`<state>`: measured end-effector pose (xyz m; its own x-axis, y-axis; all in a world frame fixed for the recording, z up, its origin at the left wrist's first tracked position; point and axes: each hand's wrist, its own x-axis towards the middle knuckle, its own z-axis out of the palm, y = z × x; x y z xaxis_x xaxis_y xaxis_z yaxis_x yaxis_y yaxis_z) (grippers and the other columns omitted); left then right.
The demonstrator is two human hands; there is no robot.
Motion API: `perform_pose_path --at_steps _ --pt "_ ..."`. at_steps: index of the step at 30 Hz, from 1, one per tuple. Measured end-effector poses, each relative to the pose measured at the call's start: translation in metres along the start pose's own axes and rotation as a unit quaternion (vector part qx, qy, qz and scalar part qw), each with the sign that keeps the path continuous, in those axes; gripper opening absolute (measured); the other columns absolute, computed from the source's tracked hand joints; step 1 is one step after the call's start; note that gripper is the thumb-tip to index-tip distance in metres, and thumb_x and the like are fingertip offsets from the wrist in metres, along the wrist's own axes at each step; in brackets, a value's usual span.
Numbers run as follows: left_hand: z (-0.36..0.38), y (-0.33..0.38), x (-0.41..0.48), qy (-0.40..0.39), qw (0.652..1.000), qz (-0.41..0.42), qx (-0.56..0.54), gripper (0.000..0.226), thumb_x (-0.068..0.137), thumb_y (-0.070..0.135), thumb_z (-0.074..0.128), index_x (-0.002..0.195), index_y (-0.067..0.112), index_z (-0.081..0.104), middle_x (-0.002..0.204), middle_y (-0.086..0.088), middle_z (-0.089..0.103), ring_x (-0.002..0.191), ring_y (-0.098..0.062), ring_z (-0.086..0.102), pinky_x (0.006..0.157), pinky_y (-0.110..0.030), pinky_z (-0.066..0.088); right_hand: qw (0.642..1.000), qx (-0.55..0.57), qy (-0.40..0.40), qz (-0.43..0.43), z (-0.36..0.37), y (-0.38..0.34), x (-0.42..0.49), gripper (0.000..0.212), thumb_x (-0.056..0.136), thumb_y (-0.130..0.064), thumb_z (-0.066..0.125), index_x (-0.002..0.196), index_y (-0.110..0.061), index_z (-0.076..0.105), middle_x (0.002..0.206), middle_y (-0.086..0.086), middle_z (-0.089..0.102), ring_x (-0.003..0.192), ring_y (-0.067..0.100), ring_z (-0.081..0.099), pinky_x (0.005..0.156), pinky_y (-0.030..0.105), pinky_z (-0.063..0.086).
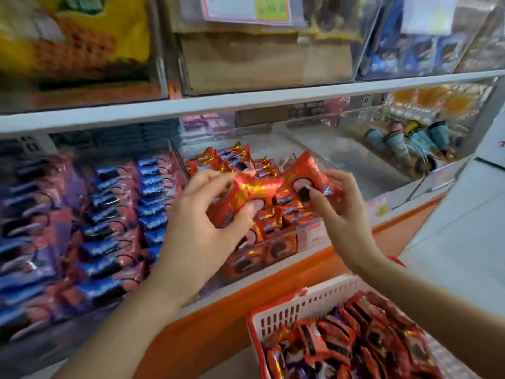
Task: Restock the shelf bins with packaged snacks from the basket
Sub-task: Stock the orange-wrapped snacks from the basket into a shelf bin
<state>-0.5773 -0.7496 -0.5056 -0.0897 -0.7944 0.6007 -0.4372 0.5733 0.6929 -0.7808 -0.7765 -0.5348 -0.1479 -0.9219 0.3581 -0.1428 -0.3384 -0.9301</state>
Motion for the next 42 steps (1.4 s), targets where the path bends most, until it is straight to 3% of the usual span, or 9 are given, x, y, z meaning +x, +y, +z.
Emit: perform_pose_path --at_steps 9,14,19,26,29,34,37,39,42 --pt "-0.025 -0.046 0.034 0.096 0.991 -0.014 0.092 0.034 0.083 0.033 0.072 0.111 0.015 0.066 0.097 0.012 0.057 0.087 0.000 0.055 0.079 -0.003 0.036 0.967 0.061 -0.059 0.240 0.045 0.019 0.073 0.010 0.084 -0.006 0.066 0.087 -0.012 0.059 0.076 0.004 0.063 0.060 0.012 0.058 0.056 0.021 0.049" --pt "-0.030 -0.059 0.040 0.099 0.990 -0.013 0.103 0.032 0.086 0.032 0.068 0.114 0.017 0.064 0.097 0.010 0.053 0.084 0.001 0.051 0.078 0.001 0.032 0.972 -0.028 -0.039 0.229 0.057 0.032 0.097 0.033 0.083 -0.006 0.067 0.112 -0.012 0.051 0.101 0.009 0.061 0.086 0.025 0.064 0.078 0.039 0.056" --pt "-0.041 -0.072 0.042 0.082 0.988 -0.002 0.132 0.033 0.086 0.031 0.070 0.114 0.014 0.064 0.103 0.006 0.056 0.089 0.005 0.046 0.079 0.002 0.031 0.955 -0.013 -0.018 0.297 0.066 0.037 0.114 0.038 0.081 -0.008 0.068 0.114 -0.001 0.052 0.088 0.013 0.063 0.054 0.011 0.064 0.046 0.020 0.051" --pt "-0.044 -0.083 0.036 0.041 0.986 -0.006 0.162 0.037 0.088 0.031 0.068 0.120 0.015 0.062 0.110 0.005 0.057 0.099 -0.008 0.054 0.083 -0.014 0.037 0.963 0.010 -0.040 0.265 0.082 0.046 0.127 0.046 0.075 0.000 0.073 0.114 -0.009 0.052 0.109 0.014 0.063 0.082 0.024 0.066 0.053 0.025 0.057" --pt "-0.045 -0.084 0.037 0.043 0.985 -0.007 0.168 0.036 0.087 0.030 0.068 0.120 0.016 0.062 0.110 0.005 0.058 0.098 -0.008 0.054 0.082 -0.017 0.037 0.963 -0.078 -0.058 0.251 0.085 0.053 0.132 0.049 0.070 -0.004 0.080 0.112 -0.009 0.055 0.106 0.011 0.065 0.088 0.025 0.067 0.073 0.033 0.059" --pt "-0.043 -0.082 0.040 0.037 0.983 0.010 0.181 0.035 0.087 0.028 0.070 0.119 0.017 0.063 0.106 0.006 0.057 0.095 -0.013 0.058 0.080 -0.027 0.046 0.961 0.032 -0.032 0.274 0.087 0.071 0.141 0.059 0.071 0.006 0.076 0.120 -0.008 0.046 0.114 0.014 0.055 0.084 0.029 0.067 0.062 0.033 0.060" --pt "-0.039 -0.076 0.045 0.022 0.982 0.021 0.187 0.035 0.087 0.026 0.069 0.121 0.019 0.063 0.109 0.005 0.058 0.098 -0.015 0.059 0.081 -0.031 0.049 0.950 -0.226 -0.084 0.199 0.087 0.081 0.147 0.063 0.072 -0.023 0.082 0.126 -0.009 0.051 0.117 0.008 0.059 0.106 0.025 0.060 0.086 0.036 0.054" --pt "-0.040 -0.070 0.047 0.008 0.981 0.027 0.194 0.035 0.086 0.025 0.070 0.120 0.020 0.062 0.111 0.005 0.060 0.101 -0.015 0.058 0.084 -0.031 0.048 0.899 -0.405 -0.125 0.111 0.095 0.078 0.147 0.051 0.080 -0.040 0.073 0.119 -0.011 0.057 0.104 0.005 0.060 0.099 0.022 0.058 0.079 0.031 0.048" --pt "-0.028 -0.056 0.050 -0.009 0.977 0.021 0.211 0.032 0.081 0.024 0.074 0.111 0.019 0.063 0.105 0.008 0.059 0.098 -0.008 0.053 0.084 -0.023 0.040 0.875 -0.462 -0.124 0.077 0.091 0.080 0.149 0.059 0.080 -0.052 0.066 0.119 -0.008 0.056 0.112 0.011 0.060 0.108 0.029 0.057 0.084 0.035 0.048"
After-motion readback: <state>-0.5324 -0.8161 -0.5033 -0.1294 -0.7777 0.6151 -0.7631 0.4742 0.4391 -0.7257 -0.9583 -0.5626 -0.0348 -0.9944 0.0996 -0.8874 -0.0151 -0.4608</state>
